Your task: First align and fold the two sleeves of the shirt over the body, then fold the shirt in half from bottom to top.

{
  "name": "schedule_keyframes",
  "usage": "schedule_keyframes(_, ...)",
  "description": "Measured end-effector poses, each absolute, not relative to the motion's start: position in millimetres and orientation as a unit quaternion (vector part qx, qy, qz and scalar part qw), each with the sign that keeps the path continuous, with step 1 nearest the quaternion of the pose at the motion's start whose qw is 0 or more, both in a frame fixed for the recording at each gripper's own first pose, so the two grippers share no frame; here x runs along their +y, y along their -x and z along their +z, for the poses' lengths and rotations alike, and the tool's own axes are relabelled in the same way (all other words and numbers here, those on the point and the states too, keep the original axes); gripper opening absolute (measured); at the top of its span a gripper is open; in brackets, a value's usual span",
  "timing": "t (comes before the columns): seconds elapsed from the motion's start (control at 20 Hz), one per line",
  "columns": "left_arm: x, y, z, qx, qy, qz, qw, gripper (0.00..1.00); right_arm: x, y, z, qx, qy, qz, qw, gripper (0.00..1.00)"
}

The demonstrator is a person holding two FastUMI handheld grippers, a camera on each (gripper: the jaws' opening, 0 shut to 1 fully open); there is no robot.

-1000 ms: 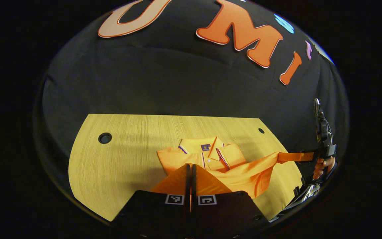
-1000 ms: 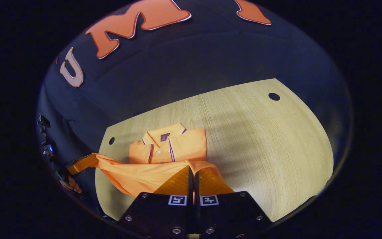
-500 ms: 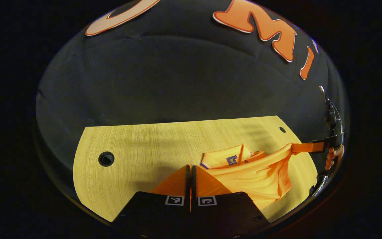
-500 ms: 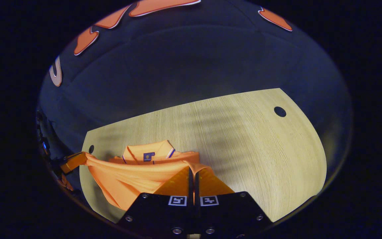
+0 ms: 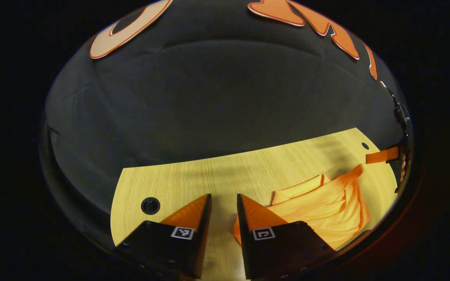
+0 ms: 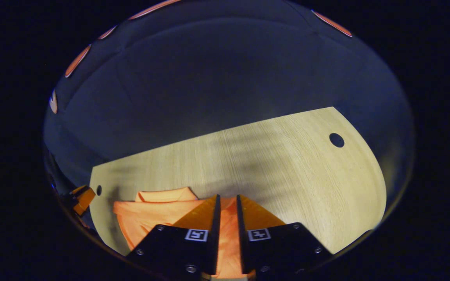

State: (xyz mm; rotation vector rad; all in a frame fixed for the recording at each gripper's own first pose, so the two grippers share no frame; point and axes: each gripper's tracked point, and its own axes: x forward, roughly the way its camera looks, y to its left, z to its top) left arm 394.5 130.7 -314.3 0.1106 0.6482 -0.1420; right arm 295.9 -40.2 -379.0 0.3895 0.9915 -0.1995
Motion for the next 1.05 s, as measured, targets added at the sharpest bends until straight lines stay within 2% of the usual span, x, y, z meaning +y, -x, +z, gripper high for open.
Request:
schedule_keyframes(0.05,129.8,-389.1,-306.6,0.316,-0.044,-0.07,0.945,0.48,-43.0,-292.9,-372.6,0.465,-0.174,-0.097,0.863,0.46)
schedule_keyframes(0.1,129.3,-383.5,-298.2,0.31,-0.034,-0.067,0.948,0.62,-50.0,-289.7,-368.3,0.457,-0.153,-0.098,0.871,0.52)
schedule_keyframes(0.15,128.9,-380.6,-286.4,0.298,-0.025,-0.066,0.952,0.76,-52.9,-286.8,-357.2,0.444,-0.127,-0.094,0.882,0.65)
schedule_keyframes(0.2,131.5,-375.2,-271.8,0.283,-0.02,-0.059,0.957,0.91,-51.6,-286.0,-343.5,0.424,-0.105,-0.089,0.895,0.68)
schedule_keyframes(0.25,132.0,-368.8,-257.2,0.269,-0.018,-0.056,0.961,0.98,-51.2,-286.4,-329.1,0.401,-0.086,-0.087,0.908,0.75)
schedule_keyframes(0.4,125.8,-343.8,-215.9,0.236,-0.02,-0.055,0.97,0.99,-49.7,-266.7,-279.1,0.351,-0.039,-0.084,0.932,0.83)
schedule_keyframes(0.65,105.7,-282.1,-145.2,0.18,-0.01,-0.055,0.982,0.98,-31.1,-229.1,-218.6,0.297,-0.036,-0.061,0.952,0.84)
schedule_keyframes(0.9,76.4,-209.9,-122.0,0.161,-0.009,-0.062,0.985,0.98,-34.2,-188.2,-152.3,0.205,-0.019,-0.082,0.975,0.84)
schedule_keyframes(1.05,65.2,-166.9,-102.3,0.134,-0.016,-0.059,0.989,0.98,-24.6,-158.7,-132.1,0.176,-0.038,-0.06,0.982,0.84)
